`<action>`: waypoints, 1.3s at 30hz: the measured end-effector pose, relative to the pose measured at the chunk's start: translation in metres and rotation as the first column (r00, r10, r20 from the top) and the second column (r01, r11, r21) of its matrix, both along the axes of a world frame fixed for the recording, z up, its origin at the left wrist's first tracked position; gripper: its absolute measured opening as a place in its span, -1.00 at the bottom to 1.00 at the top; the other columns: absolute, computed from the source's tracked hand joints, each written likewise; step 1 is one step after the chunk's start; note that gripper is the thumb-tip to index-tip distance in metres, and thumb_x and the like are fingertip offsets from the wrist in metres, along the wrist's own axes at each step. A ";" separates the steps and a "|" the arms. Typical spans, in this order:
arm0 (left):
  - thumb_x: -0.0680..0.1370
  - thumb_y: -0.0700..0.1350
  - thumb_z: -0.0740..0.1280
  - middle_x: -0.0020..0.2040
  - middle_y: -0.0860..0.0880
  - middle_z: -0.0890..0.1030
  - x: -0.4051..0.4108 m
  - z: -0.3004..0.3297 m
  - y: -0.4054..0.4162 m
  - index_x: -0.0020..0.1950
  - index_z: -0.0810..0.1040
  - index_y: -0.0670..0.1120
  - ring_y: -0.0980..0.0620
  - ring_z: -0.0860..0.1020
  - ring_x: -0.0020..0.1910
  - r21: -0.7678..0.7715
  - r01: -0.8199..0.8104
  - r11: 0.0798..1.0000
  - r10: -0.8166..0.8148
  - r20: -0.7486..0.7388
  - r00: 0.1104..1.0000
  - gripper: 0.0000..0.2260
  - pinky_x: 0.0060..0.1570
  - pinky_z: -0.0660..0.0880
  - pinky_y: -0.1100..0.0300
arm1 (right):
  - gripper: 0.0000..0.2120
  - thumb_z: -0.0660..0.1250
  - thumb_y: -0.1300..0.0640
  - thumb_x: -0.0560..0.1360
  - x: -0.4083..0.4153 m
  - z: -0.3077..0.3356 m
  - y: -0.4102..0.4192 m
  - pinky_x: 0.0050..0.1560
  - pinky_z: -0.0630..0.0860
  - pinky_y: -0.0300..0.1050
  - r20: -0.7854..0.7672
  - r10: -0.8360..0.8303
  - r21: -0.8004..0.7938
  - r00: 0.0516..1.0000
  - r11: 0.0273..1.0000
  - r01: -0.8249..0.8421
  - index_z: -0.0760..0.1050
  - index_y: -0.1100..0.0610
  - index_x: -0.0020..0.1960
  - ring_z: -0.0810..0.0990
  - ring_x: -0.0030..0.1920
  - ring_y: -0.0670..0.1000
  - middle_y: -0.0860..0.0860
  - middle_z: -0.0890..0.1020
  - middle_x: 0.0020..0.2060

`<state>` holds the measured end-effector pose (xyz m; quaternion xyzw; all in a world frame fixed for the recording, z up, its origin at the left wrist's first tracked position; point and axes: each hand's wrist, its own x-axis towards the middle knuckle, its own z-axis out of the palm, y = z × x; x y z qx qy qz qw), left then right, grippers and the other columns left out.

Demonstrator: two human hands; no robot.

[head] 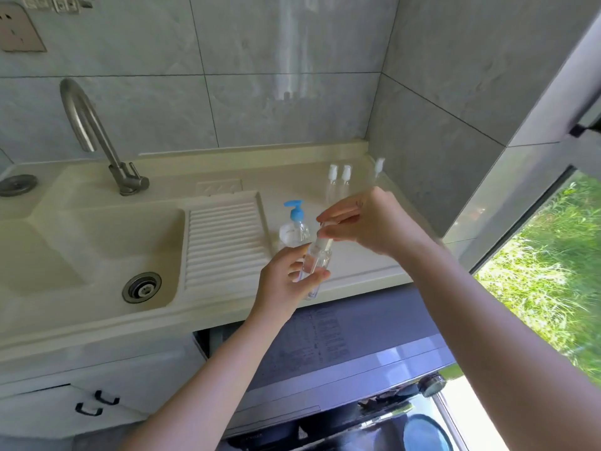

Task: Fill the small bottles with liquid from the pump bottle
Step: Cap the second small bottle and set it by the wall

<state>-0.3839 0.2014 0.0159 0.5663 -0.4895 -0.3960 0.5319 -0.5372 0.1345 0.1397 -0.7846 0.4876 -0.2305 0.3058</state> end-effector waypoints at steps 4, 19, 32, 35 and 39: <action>0.38 -0.07 0.58 0.03 0.07 0.66 -0.020 0.004 -0.014 0.14 0.60 0.12 0.13 0.63 -0.03 -0.005 -0.014 1.000 0.014 0.058 0.998 -0.63 0.04 0.52 0.32 | -0.72 0.57 0.04 0.39 -0.016 -0.016 -0.002 0.00 0.56 -0.39 0.116 -0.075 -0.126 0.990 0.988 0.089 0.70 -0.01 0.09 0.64 -0.18 -0.34 -0.18 0.72 -0.15; 0.36 -0.18 0.57 0.01 0.13 0.63 -0.122 0.023 -0.093 0.20 0.47 0.14 0.14 0.61 0.01 -0.134 -0.132 0.982 0.145 0.094 0.985 -0.49 -0.18 0.55 0.30 | -0.78 0.60 -0.01 0.36 -0.109 -0.045 -0.054 -0.19 0.46 -0.48 0.208 -0.138 0.058 0.969 0.990 0.128 0.61 -0.10 -0.07 0.64 -0.16 -0.31 -0.19 0.69 -0.19; 0.39 -0.09 0.56 0.20 0.16 0.55 -0.177 0.003 -0.191 0.39 0.34 0.00 0.26 0.51 0.18 -0.145 -0.106 0.984 0.143 0.270 0.952 -0.35 0.08 0.35 0.52 | -0.73 0.56 0.08 0.40 -0.162 -0.072 -0.172 -0.02 0.56 -0.37 0.268 -0.146 -0.020 0.952 0.987 0.157 0.56 0.06 0.04 0.64 -0.13 -0.30 -0.16 0.69 -0.14; 0.46 -0.19 0.49 0.25 0.11 0.52 -0.172 -0.009 -0.211 0.45 0.28 0.01 0.23 0.48 0.23 -0.098 -0.118 0.988 0.143 0.309 0.940 -0.36 0.24 0.35 0.40 | -0.70 0.56 0.10 0.39 -0.167 -0.077 -0.207 -0.11 0.43 -0.55 0.258 -0.175 -0.056 0.950 0.979 0.196 0.56 0.07 0.06 0.61 -0.16 -0.32 -0.14 0.67 -0.14; 0.48 -0.25 0.45 0.33 0.04 0.48 -0.157 -0.026 -0.240 0.47 0.29 -0.02 0.11 0.49 0.27 -0.012 -0.078 0.997 0.076 0.402 0.912 -0.39 0.31 0.37 0.22 | -0.66 0.55 0.08 0.41 -0.166 -0.089 -0.254 -0.16 0.39 -0.58 0.244 -0.257 -0.051 0.935 0.959 0.277 0.55 0.14 0.11 0.63 -0.13 -0.11 -0.03 0.68 -0.08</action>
